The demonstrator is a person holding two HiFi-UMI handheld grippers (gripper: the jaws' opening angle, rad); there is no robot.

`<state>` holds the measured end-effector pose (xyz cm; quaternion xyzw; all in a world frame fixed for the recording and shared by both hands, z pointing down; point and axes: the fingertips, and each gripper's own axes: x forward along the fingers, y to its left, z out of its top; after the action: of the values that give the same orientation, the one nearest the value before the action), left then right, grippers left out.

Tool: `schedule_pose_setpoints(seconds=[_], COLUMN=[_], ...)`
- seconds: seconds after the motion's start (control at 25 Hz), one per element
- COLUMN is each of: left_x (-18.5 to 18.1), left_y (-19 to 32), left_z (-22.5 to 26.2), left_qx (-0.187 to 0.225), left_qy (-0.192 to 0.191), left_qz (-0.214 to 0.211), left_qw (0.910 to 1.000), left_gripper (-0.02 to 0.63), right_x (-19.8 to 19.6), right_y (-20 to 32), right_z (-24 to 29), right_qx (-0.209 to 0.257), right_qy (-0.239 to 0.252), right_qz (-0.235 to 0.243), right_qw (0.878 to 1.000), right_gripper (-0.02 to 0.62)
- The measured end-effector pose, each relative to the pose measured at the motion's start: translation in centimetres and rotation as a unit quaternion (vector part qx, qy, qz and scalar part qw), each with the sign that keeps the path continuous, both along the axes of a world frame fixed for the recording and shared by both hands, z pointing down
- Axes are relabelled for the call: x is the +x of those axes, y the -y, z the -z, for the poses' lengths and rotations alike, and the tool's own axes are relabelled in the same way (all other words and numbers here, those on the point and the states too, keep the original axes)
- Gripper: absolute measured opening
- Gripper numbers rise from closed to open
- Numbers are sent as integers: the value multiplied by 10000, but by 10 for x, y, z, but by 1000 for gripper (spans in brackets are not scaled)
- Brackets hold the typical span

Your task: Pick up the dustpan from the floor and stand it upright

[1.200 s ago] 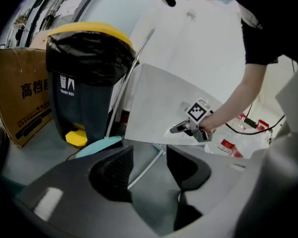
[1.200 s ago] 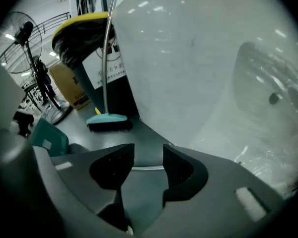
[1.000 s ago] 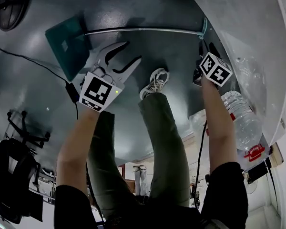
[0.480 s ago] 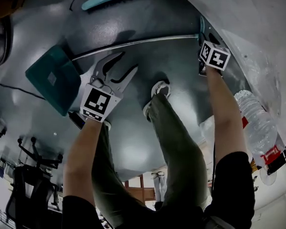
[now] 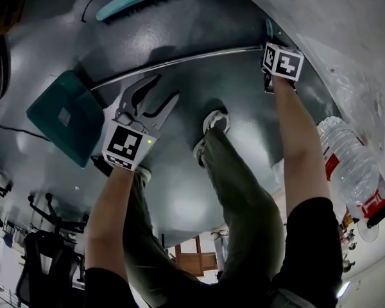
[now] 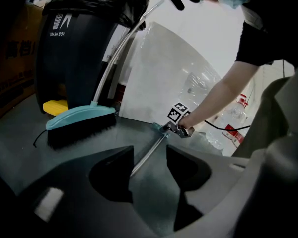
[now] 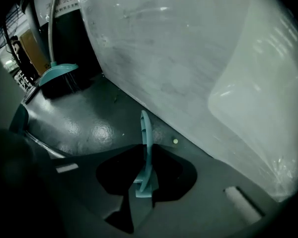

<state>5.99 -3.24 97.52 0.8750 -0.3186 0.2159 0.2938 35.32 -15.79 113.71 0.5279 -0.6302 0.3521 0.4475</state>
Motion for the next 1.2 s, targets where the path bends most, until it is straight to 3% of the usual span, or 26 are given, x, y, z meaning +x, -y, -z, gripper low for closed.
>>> schedule_pose_setpoints(seconds=[0.32,0.64,0.96,1.2], left_x=[-13,-21,-51,-81], left_y=[-4,-6,-7,-12], left_z=[48,141,222,281], left_qx=[51,277,456,716], left_qy=[-98,-161,-181,-153], left_qz=[231,90,267,372], left_qw=[9997,9994,9984,9966], left_gripper=[230,229,226,146], right_x=[0,-20,-46,-61], right_y=[-17,-29,-38,-30], right_z=[73,183,280,354], right_qx=[272,602,859,1268], right_qy=[103,19,-74,-302], right_qz=[26,218,339,550], right_qw=[9996,9979,9957,9899], right_gripper=[61,61,63,64])
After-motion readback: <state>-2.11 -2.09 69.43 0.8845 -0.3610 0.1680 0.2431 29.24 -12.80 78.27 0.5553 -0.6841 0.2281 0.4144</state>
